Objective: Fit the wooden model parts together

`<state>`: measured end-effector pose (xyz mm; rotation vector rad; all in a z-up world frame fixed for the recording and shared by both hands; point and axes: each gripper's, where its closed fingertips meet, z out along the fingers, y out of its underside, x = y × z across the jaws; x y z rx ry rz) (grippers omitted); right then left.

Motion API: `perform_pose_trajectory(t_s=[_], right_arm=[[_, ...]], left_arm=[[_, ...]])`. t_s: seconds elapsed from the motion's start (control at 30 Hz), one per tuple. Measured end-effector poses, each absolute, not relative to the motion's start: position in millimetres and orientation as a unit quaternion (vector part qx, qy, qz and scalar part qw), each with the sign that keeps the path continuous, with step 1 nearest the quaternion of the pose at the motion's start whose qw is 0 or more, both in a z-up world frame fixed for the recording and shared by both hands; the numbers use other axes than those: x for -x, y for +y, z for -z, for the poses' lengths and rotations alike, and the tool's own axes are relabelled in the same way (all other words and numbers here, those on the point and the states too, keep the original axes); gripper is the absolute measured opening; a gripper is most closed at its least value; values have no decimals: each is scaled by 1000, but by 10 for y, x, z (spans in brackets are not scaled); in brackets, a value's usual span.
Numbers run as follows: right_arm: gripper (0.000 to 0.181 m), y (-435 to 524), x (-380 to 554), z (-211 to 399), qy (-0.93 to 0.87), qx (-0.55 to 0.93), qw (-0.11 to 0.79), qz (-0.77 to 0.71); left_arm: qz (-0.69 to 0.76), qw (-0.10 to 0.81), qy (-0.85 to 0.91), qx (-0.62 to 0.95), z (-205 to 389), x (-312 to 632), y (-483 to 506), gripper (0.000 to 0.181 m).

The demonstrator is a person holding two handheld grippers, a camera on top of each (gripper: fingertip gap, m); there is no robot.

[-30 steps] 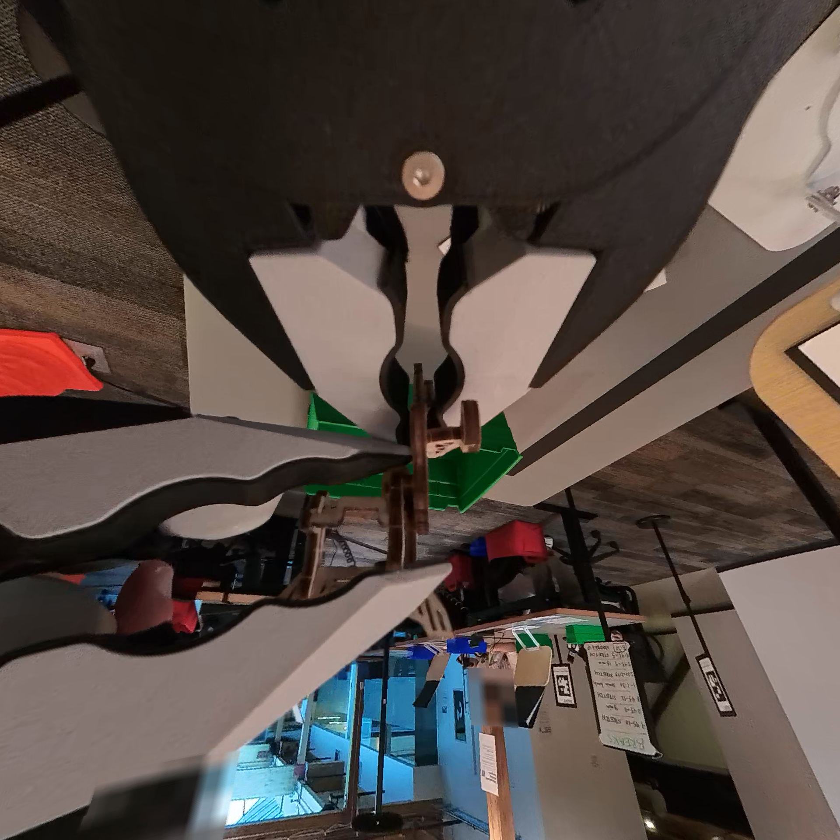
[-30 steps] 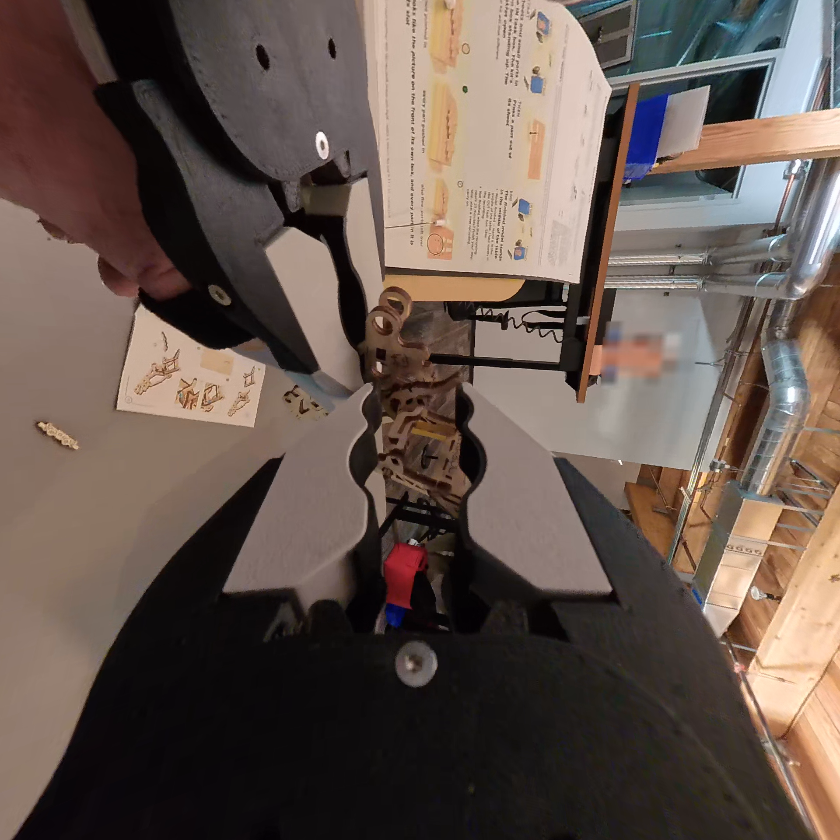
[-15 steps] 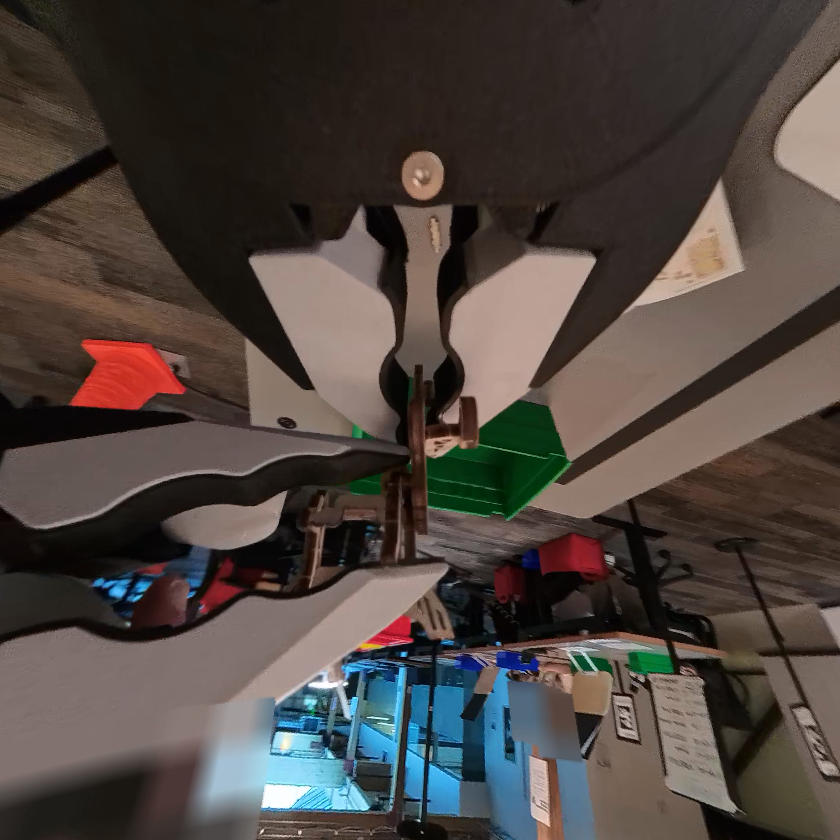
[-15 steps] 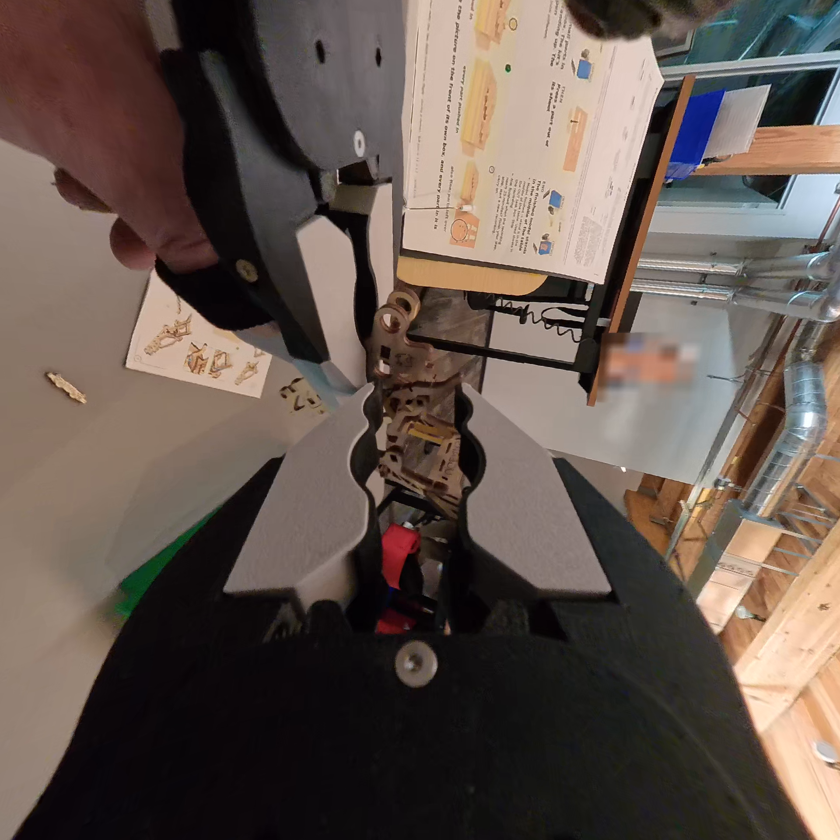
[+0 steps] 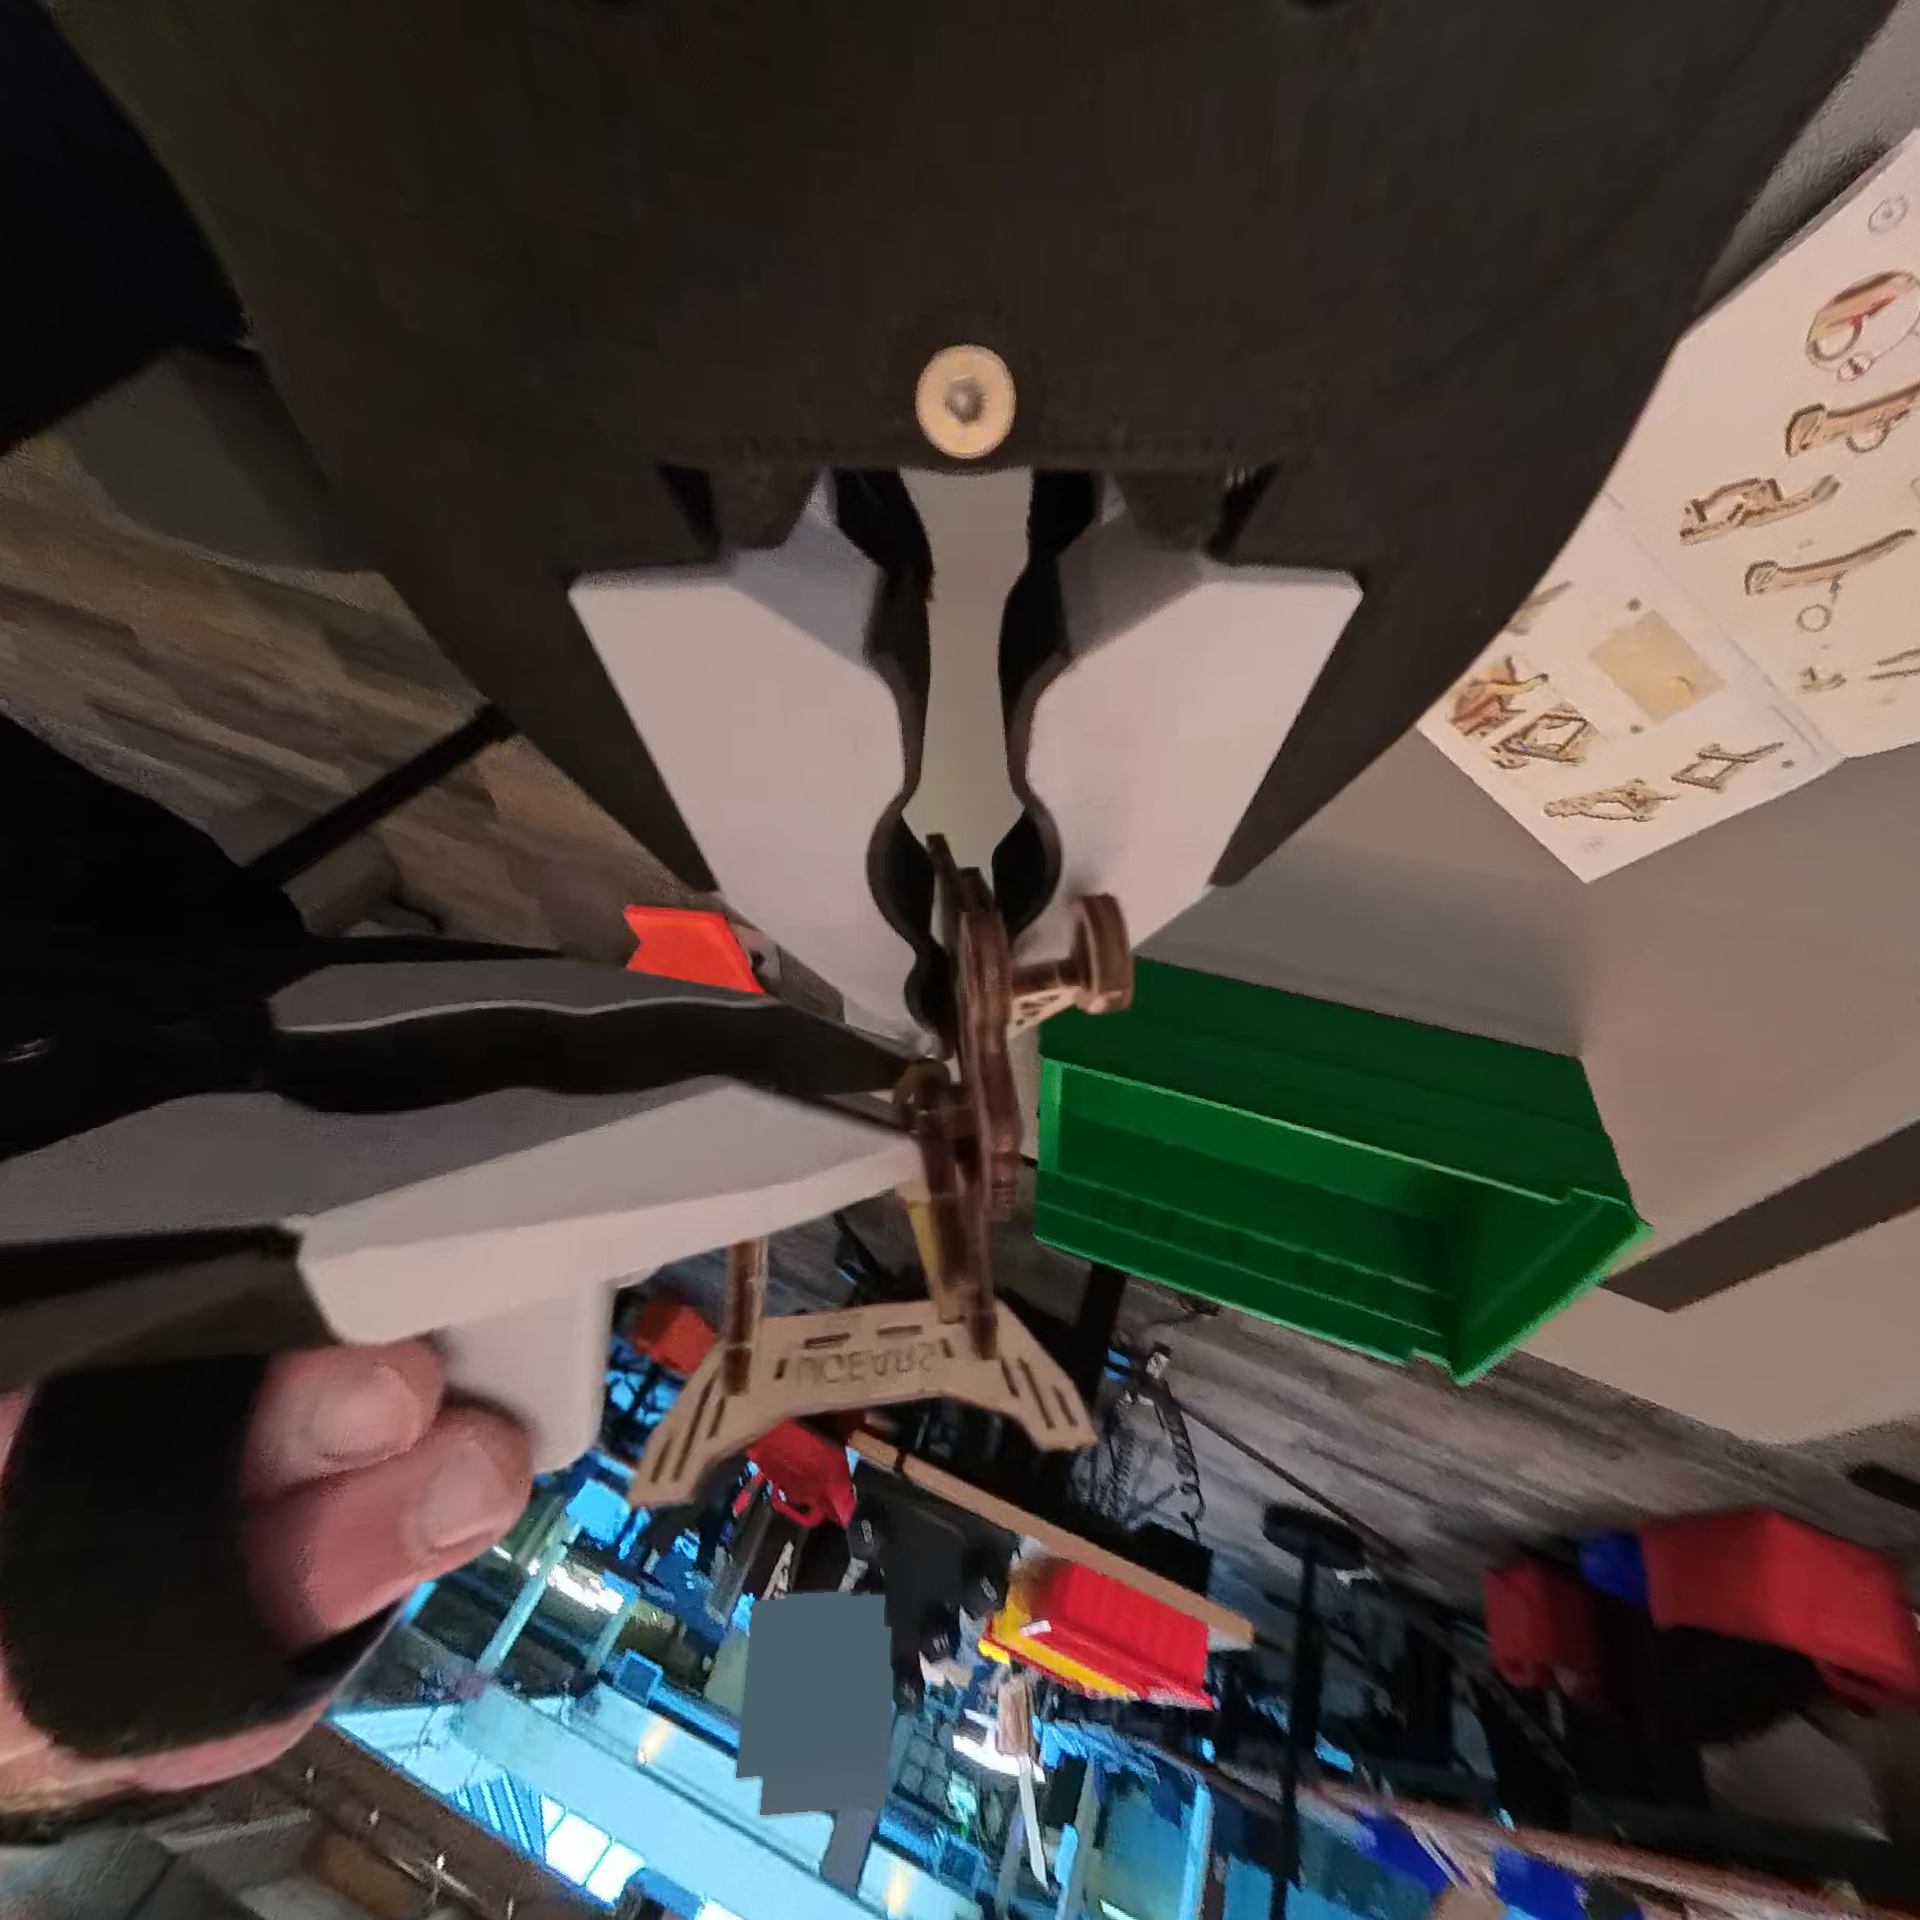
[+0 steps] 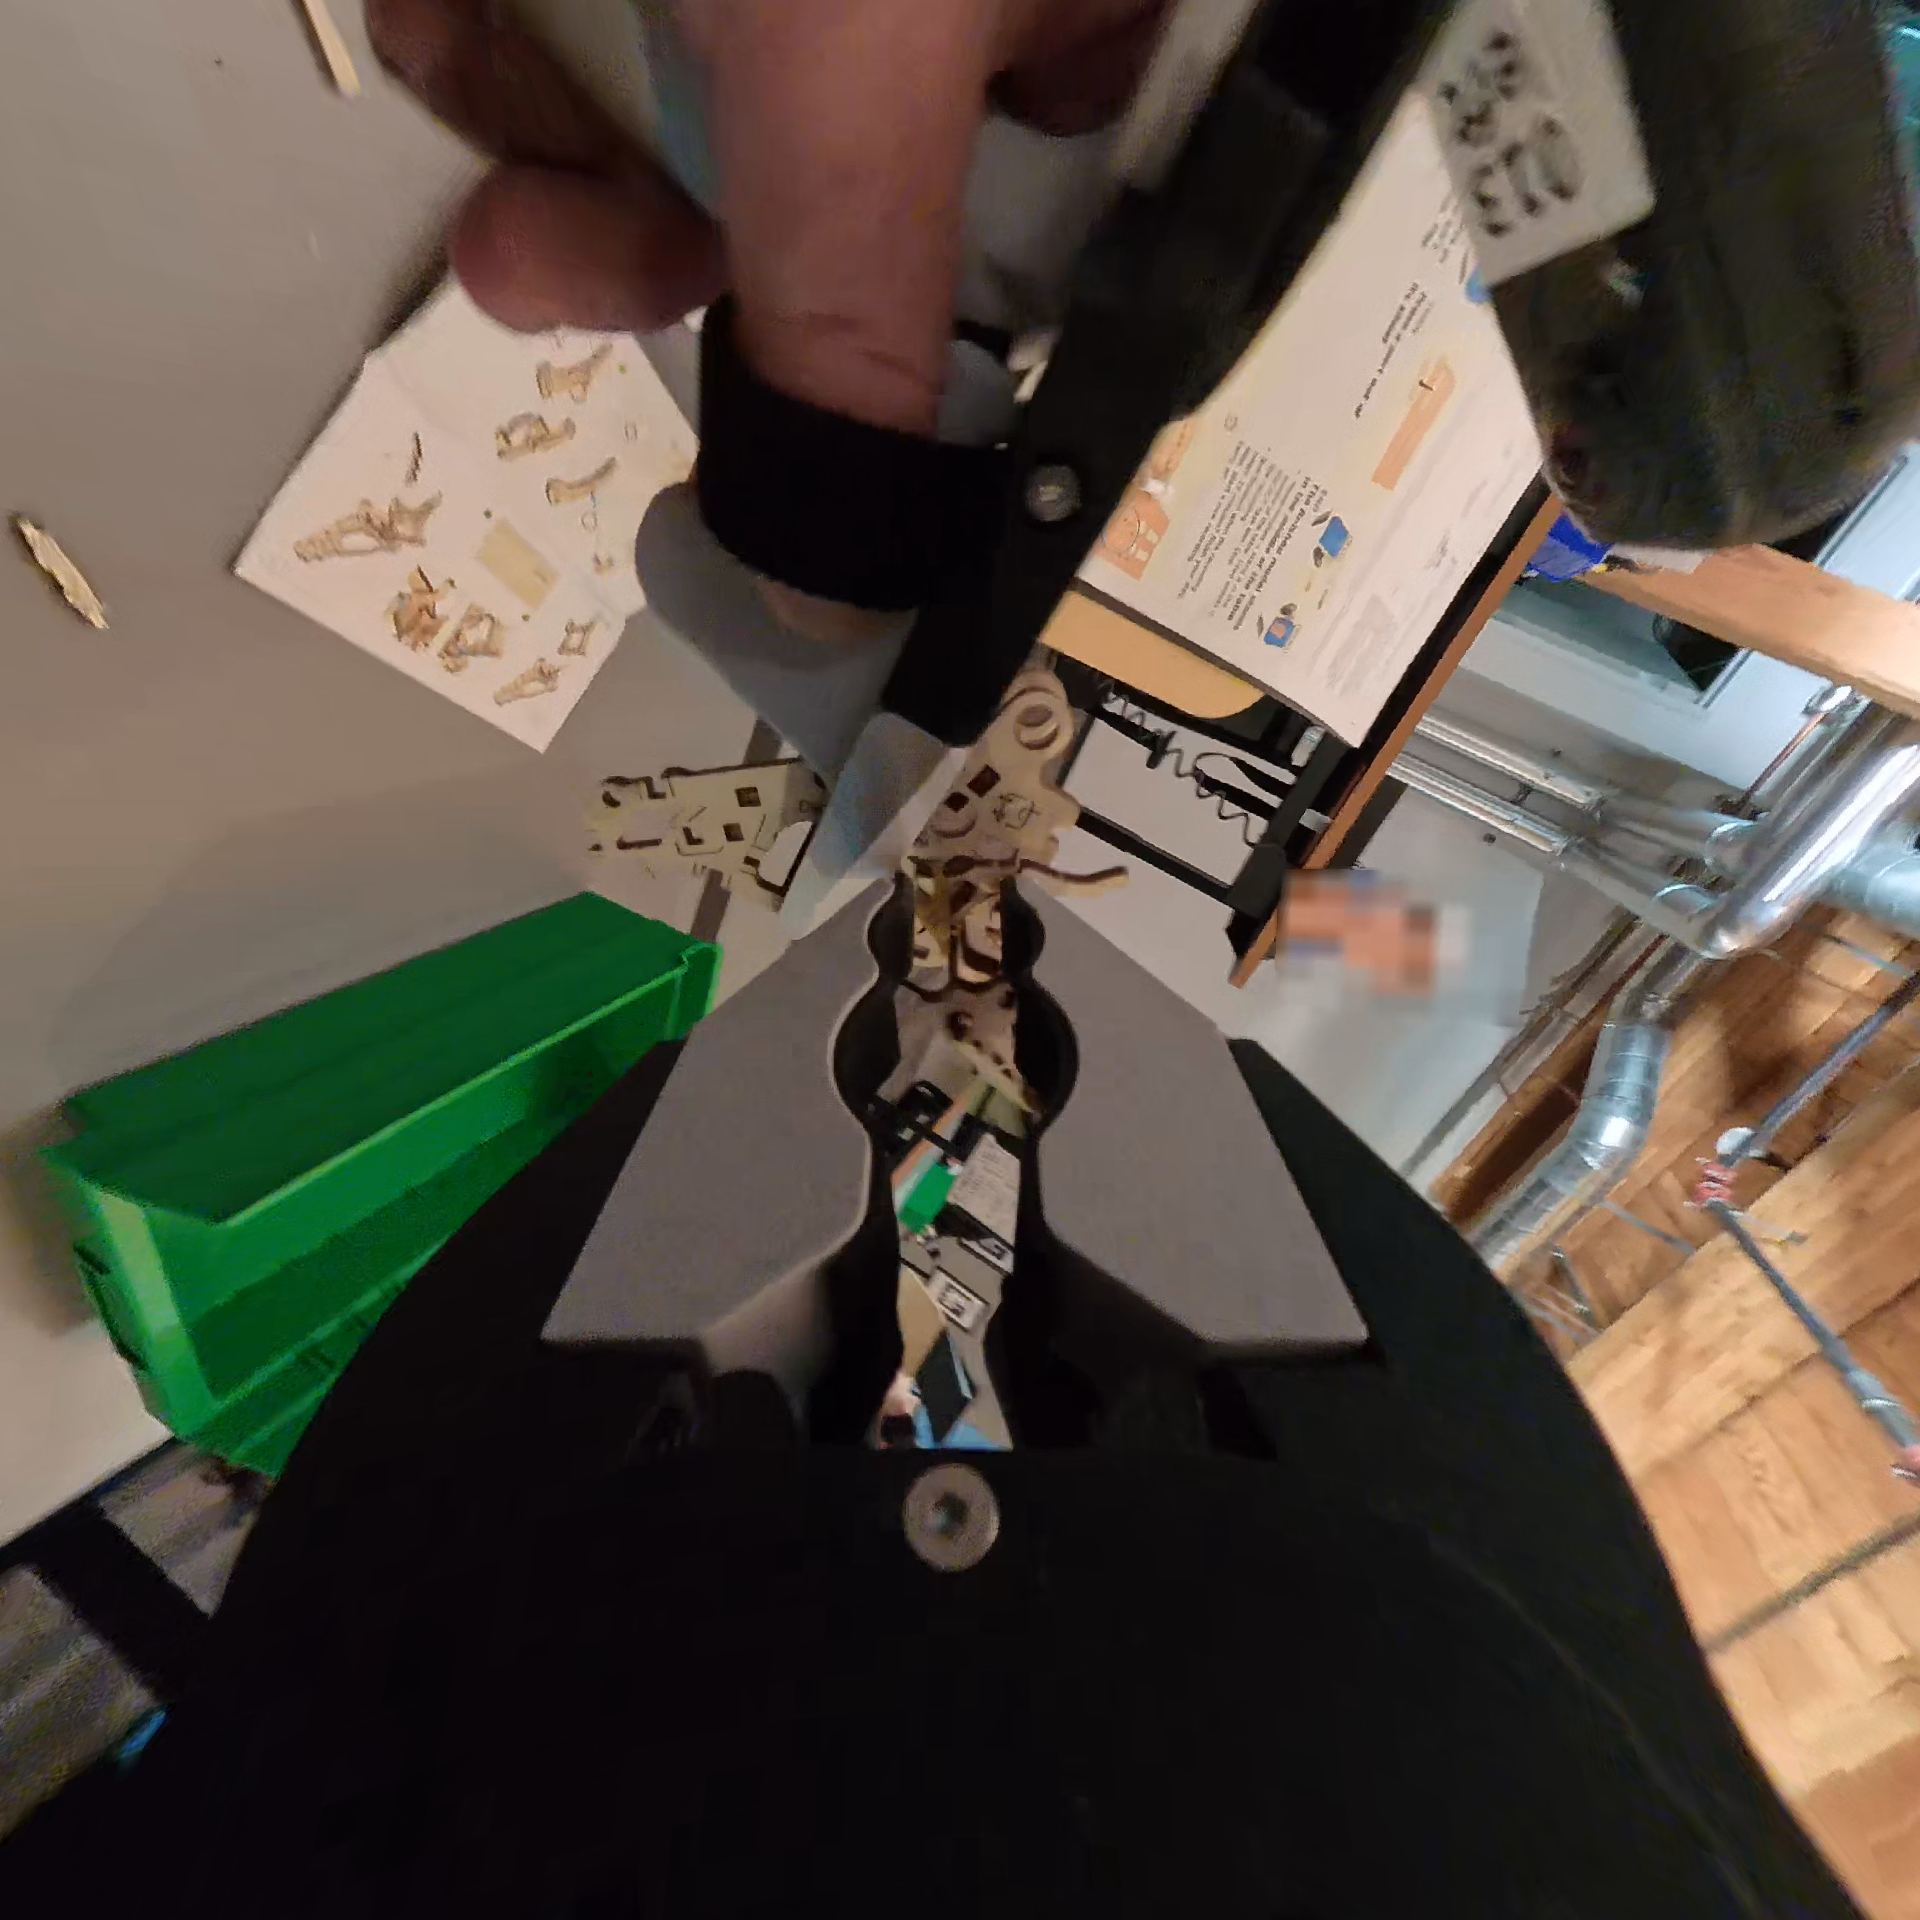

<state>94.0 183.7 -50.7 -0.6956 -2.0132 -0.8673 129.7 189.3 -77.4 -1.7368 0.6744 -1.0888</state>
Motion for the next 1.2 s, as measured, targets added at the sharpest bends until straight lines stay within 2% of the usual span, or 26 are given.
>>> perform_pose_trajectory(t_s=[0.4,0.83,1.07,1.2], right_arm=[[0,1848,-997,427,-797,210,413,387],[0,1809,-997,317,-793,306,416,322],[0,1759,-1118,239,-795,314,410,319],[9,1789,-1236,316,-805,299,388,336]], left_arm=[[457,376,313,743,718,-1325,1829,1],[343,395,368,769,805,-1443,1887,1],[375,382,364,762,738,-1488,1903,1],[409,365,360,755,733,-1527,1865,1]])
